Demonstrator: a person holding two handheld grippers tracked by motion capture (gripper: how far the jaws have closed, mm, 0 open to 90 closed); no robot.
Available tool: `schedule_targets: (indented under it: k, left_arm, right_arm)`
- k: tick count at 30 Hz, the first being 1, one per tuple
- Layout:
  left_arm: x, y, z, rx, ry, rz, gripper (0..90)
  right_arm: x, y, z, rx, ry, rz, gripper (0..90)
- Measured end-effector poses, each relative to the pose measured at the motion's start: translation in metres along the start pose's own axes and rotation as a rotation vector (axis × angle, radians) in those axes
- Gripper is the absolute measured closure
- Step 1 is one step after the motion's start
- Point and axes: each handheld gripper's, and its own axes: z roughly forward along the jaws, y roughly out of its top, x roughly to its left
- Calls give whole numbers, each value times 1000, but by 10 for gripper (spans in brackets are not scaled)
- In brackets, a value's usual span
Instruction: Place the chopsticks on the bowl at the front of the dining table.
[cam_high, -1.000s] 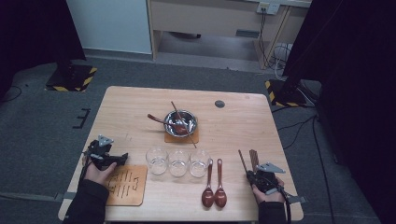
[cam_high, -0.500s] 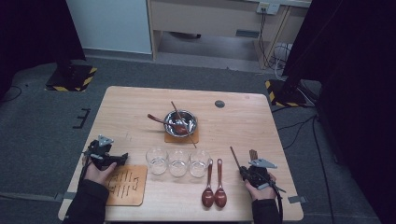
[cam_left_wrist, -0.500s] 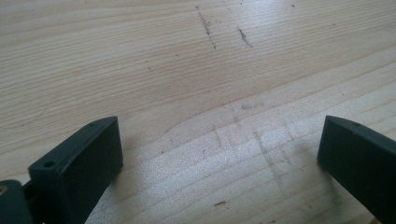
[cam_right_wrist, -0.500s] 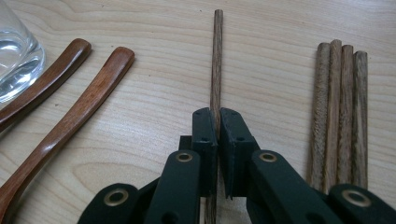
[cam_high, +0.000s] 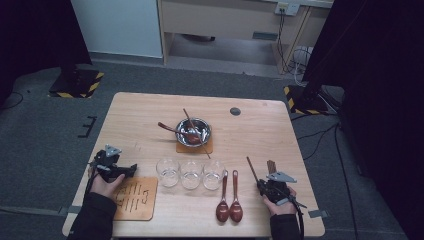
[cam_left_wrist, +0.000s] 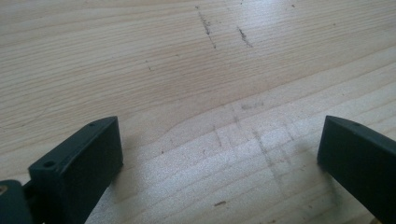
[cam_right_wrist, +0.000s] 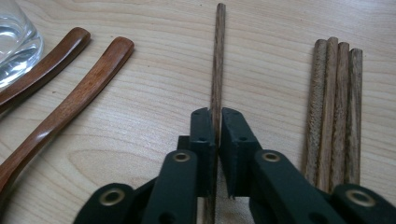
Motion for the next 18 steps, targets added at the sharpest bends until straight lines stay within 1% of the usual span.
schedule_targets:
  k: [3,7,13,18]
  left_arm:
    - [0,0,0,0,0,0,0]
    - [0,0,0,0,0,0,0]
    - [0,0,0,0,0,0,0]
    - [0,0,0,0,0,0,0]
  right_arm:
    - [1,0,0,-3,-11,-4,851]
    - [2,1,1,-2,-16,2,855]
    - [1,5,-1,-20,-8,6,856]
    - [-2,9,-4,-39,0,22,856]
